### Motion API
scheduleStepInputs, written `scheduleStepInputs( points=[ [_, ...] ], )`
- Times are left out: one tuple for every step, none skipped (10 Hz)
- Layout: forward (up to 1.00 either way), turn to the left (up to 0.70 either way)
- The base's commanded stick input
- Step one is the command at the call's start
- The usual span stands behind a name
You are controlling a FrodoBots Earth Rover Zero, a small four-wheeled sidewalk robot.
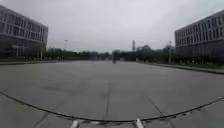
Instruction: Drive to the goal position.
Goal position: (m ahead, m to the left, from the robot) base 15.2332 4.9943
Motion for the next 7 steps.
scheduleStepInputs(
  points=[
    [1.00,-0.05],
    [1.00,-0.05],
    [1.00,-0.05],
    [1.00,-0.05],
    [1.00,-0.05],
    [1.00,-0.05],
    [1.00,-0.05]
  ],
)
